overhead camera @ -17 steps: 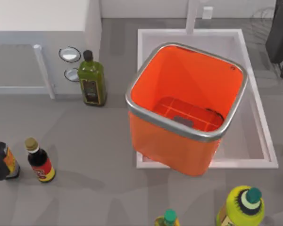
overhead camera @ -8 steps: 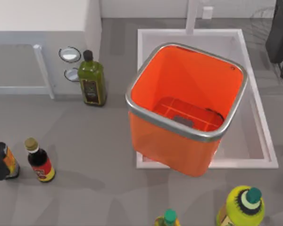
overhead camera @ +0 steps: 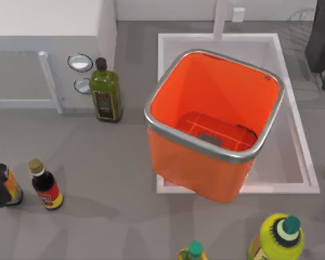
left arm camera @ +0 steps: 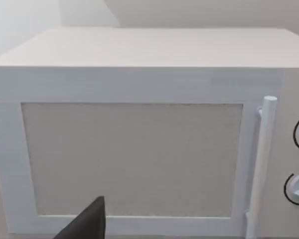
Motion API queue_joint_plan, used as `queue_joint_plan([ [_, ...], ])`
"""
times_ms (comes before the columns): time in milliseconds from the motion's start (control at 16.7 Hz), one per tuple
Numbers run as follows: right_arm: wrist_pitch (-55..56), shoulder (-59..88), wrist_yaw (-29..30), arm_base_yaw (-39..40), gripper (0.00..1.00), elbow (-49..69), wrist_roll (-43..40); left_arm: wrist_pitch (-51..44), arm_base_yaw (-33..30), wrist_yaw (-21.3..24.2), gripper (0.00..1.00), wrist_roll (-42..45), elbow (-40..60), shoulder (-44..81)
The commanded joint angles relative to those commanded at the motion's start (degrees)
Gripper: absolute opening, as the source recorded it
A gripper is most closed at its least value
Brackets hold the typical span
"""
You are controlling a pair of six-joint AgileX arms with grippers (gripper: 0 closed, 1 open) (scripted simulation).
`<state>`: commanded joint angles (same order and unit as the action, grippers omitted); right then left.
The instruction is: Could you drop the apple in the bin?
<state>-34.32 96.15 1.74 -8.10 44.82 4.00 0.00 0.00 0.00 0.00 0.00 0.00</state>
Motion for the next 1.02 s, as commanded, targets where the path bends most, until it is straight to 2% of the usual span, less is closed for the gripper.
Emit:
queue_joint_plan([
  [600, -1.3, -0.9, -1.3, 0.3, 0.0, 1.3, 0.6, 0.0, 0.0, 0.0, 1.0, 0.0, 0.0, 0.0],
  [780, -7.2, -2.2, -1.3, 0.1, 0.0, 6.2, 0.6, 0.0, 0.0, 0.0, 1.0, 0.0, 0.0, 0.0],
  [1020, -22.6, -5.9, -1.3, 0.0, 0.0, 15.6, 0.3, 0.0, 0.0, 0.0, 1.0, 0.0, 0.0, 0.0],
])
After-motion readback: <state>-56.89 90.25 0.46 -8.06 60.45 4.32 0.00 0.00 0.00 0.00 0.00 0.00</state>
